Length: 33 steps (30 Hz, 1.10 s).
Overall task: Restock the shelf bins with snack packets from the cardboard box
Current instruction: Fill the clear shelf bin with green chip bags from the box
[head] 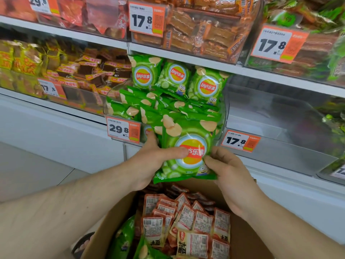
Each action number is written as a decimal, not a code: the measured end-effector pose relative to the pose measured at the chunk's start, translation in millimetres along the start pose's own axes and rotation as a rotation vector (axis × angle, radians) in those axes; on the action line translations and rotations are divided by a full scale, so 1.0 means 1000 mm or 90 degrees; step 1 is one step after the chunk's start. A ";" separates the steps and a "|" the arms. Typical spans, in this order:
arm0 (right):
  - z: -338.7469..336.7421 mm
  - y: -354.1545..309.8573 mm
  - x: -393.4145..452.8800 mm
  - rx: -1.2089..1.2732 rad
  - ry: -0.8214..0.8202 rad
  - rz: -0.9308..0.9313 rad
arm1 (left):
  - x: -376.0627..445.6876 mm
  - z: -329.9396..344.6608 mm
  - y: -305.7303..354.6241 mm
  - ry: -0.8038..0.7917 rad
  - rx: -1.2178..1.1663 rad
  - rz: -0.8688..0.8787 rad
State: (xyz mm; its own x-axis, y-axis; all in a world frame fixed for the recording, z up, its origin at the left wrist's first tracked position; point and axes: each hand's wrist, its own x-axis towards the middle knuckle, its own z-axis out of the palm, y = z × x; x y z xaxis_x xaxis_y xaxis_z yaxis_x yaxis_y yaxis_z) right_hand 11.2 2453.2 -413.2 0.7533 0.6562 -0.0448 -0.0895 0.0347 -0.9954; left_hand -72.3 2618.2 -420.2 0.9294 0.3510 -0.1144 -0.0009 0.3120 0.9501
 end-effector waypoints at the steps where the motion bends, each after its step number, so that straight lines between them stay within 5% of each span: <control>1: 0.001 -0.006 0.000 -0.006 -0.019 -0.010 | 0.000 -0.003 0.002 0.009 0.003 -0.003; 7: 0.016 -0.038 0.009 -0.049 -0.157 -0.030 | -0.004 -0.014 0.023 -0.036 0.020 0.004; 15: 0.063 -0.062 0.042 0.017 -0.177 0.021 | 0.000 -0.047 0.053 -0.069 0.017 0.091; 20: 0.091 -0.082 0.086 -0.061 -0.131 0.032 | 0.020 -0.069 0.078 0.001 -0.030 0.162; 24: 0.113 -0.104 0.140 -0.070 -0.066 -0.065 | 0.049 -0.095 0.104 0.263 -0.102 0.256; 28: 0.138 -0.111 0.177 -0.095 -0.029 -0.136 | 0.051 -0.117 0.096 0.411 0.053 0.338; 33: 0.150 -0.088 0.206 -0.161 0.012 -0.160 | 0.065 -0.131 0.080 0.302 0.324 0.356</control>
State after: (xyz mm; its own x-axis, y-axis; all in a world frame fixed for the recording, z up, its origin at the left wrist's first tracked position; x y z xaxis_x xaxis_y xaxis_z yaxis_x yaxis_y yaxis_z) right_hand 76.1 2698.6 -322.4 0.7438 0.6362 0.2051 0.2626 0.0041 -0.9649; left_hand -60.2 2781.5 -389.7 0.5909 0.6982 0.4042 -0.1402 -0.4045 0.9037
